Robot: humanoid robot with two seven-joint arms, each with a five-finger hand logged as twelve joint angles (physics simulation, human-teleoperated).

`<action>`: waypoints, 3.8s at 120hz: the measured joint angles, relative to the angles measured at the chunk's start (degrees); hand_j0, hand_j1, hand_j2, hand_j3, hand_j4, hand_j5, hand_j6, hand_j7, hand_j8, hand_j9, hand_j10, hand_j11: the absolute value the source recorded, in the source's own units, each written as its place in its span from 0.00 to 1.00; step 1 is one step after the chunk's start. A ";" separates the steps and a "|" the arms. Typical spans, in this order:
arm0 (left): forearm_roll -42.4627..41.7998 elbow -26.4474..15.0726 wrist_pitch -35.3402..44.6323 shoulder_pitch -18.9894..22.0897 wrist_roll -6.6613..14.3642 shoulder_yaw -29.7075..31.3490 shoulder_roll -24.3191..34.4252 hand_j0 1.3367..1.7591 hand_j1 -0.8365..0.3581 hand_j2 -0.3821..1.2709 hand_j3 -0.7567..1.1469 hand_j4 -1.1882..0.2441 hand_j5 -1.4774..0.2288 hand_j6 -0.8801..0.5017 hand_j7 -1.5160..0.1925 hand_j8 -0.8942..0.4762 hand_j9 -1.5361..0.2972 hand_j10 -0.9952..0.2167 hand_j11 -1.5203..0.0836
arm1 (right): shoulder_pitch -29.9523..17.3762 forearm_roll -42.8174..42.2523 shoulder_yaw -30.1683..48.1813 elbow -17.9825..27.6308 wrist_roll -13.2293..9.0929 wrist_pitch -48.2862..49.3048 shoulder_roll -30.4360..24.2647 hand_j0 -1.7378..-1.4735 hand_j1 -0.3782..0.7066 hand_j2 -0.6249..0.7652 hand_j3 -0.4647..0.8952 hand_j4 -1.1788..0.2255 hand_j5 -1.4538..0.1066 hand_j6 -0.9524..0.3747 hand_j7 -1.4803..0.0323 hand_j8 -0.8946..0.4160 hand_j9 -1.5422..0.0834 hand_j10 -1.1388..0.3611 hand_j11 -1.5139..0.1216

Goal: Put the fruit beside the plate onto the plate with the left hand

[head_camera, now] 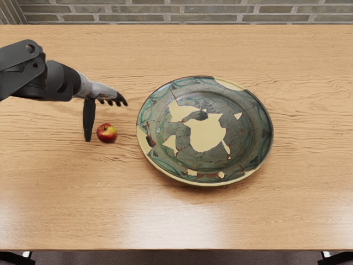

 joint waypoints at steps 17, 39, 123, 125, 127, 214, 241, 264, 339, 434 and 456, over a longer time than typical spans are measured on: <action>-0.58 0.65 -0.01 0.33 2.28 0.18 -1.36 0.76 0.78 0.26 0.40 0.68 0.71 0.48 0.73 0.50 0.69 0.65 0.78 | 0.00 -0.01 0.00 0.00 0.00 0.00 0.00 0.30 0.03 0.45 0.34 0.84 0.93 0.72 0.98 0.68 0.95 0.76 0.93; -1.36 1.05 -0.02 0.32 3.61 0.20 -3.39 0.76 0.69 0.27 0.40 0.61 0.63 0.41 0.65 0.43 0.62 0.57 0.70 | 0.00 -0.01 0.00 0.00 0.00 0.00 0.00 0.30 0.03 0.45 0.34 0.84 0.93 0.72 0.98 0.68 0.95 0.76 0.93; -1.59 17.53 -0.01 1.40 4.15 0.87 -10.78 0.76 0.56 0.28 0.40 0.53 0.54 0.33 0.56 0.34 0.53 0.47 0.60 | 0.00 0.00 0.01 0.00 0.00 0.00 0.00 0.30 0.03 0.45 0.34 0.84 0.93 0.72 0.98 0.68 0.95 0.76 0.93; -1.60 17.58 -0.01 1.41 4.12 0.94 -10.78 0.76 0.56 0.28 0.40 0.53 0.54 0.33 0.56 0.34 0.53 0.47 0.60 | 0.00 -0.01 0.02 0.00 0.00 0.00 0.00 0.30 0.03 0.45 0.34 0.84 0.93 0.72 0.98 0.68 0.95 0.76 0.93; -1.60 17.62 -0.01 1.41 4.09 1.00 -10.78 0.76 0.56 0.28 0.40 0.53 0.54 0.33 0.56 0.34 0.53 0.47 0.60 | 0.00 -0.01 0.01 0.00 0.00 0.00 0.00 0.30 0.03 0.45 0.34 0.84 0.93 0.72 0.98 0.68 0.95 0.76 0.93; -2.63 4.20 8.85 1.13 4.36 2.98 -5.07 0.76 0.72 0.27 0.40 0.64 0.66 0.44 0.68 0.45 0.64 0.59 0.73 | 0.00 -0.01 0.00 0.00 0.00 0.00 0.00 0.30 0.03 0.45 0.34 0.84 0.93 0.72 0.98 0.68 0.95 0.76 0.93; -2.55 0.64 11.83 1.32 4.51 6.11 -4.83 0.76 0.68 0.27 0.40 0.61 0.63 0.41 0.65 0.43 0.62 0.56 0.70 | 0.00 -0.01 0.00 0.00 0.00 0.00 0.00 0.30 0.03 0.45 0.34 0.84 0.93 0.72 0.98 0.68 0.95 0.76 0.93; -0.51 -0.24 16.46 2.66 4.52 7.18 -4.36 0.76 0.66 0.27 0.40 0.59 0.61 0.39 0.63 0.41 0.60 0.54 0.68 | 0.00 -0.02 0.00 0.00 0.00 0.00 0.00 0.30 0.03 0.45 0.34 0.84 0.93 0.72 0.98 0.68 0.95 0.76 0.93; 6.69 -1.47 27.21 6.94 4.53 5.34 -4.28 0.76 0.63 0.30 0.40 0.56 0.56 0.35 0.58 0.37 0.55 0.50 0.62 | 0.00 -0.01 0.00 0.00 0.00 0.00 0.00 0.30 0.03 0.45 0.34 0.84 0.93 0.72 0.98 0.68 0.95 0.76 0.93; 12.77 -0.09 34.64 11.41 4.49 4.20 -4.76 0.75 0.47 0.39 0.40 0.42 0.46 0.25 0.46 0.26 0.43 0.36 0.48 | 0.00 0.01 0.01 0.00 0.00 0.00 0.00 0.30 0.03 0.45 0.34 0.84 0.93 0.72 0.98 0.68 0.95 0.76 0.93; 12.64 0.96 34.66 11.87 4.47 4.17 -4.93 0.75 0.48 0.43 0.40 0.39 0.43 0.24 0.43 0.23 0.40 0.33 0.44 | 0.00 -0.01 0.00 0.00 0.00 0.00 0.00 0.30 0.03 0.45 0.34 0.84 0.93 0.72 0.98 0.68 0.95 0.76 0.93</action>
